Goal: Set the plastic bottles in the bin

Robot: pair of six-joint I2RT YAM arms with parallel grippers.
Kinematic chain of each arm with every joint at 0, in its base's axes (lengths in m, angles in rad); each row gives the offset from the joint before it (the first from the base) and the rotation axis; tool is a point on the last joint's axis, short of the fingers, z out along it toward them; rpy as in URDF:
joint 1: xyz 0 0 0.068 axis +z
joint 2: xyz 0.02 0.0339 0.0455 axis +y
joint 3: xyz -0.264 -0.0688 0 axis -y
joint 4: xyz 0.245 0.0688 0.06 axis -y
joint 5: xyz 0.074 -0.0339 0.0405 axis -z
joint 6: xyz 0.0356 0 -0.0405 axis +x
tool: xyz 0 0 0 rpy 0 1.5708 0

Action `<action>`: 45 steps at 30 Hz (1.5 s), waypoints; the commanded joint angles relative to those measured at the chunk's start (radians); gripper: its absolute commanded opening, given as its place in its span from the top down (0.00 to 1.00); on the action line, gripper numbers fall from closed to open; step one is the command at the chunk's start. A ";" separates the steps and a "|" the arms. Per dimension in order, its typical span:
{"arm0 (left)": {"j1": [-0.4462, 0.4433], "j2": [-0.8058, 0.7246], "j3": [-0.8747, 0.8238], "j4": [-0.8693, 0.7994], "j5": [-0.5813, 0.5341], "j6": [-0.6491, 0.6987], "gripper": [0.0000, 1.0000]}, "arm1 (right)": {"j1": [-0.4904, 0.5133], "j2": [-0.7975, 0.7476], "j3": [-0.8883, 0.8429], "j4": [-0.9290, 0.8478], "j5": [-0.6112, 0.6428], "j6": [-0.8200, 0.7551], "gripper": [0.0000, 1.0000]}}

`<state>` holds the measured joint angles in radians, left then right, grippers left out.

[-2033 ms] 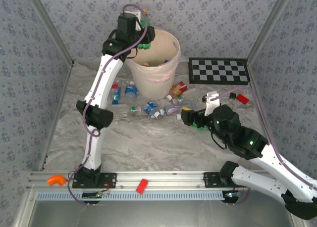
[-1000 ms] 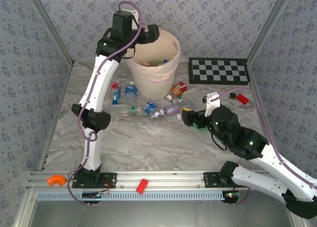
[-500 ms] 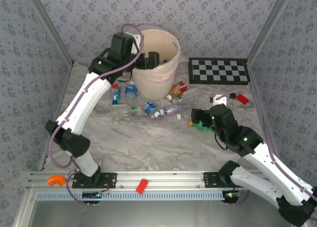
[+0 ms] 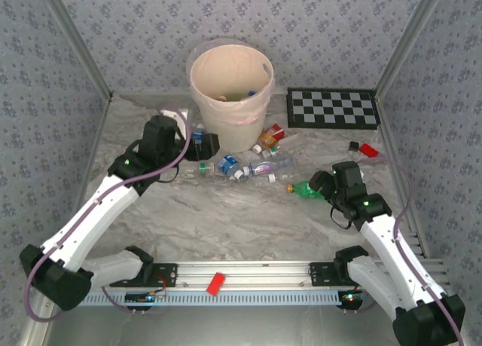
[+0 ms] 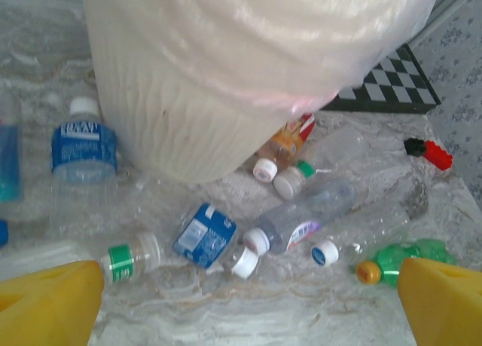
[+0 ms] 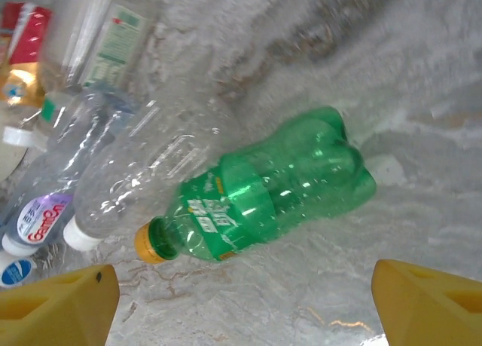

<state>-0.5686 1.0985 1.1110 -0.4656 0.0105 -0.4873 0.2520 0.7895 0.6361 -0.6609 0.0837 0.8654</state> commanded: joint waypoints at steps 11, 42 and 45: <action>-0.021 -0.259 -0.267 0.061 0.007 -0.079 0.00 | -0.048 0.032 -0.117 0.157 -0.097 0.355 0.14; -0.022 -0.345 -0.353 0.010 -0.026 -0.121 0.00 | -0.159 0.460 -0.139 0.486 -0.203 0.507 0.21; -0.022 -0.338 -0.351 0.009 -0.023 -0.122 0.00 | -0.158 0.487 -0.146 0.498 -0.211 0.504 0.22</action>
<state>-0.5850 0.7658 0.7559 -0.4500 -0.0010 -0.5968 0.0940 1.2514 0.5083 -0.1825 -0.1036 1.3582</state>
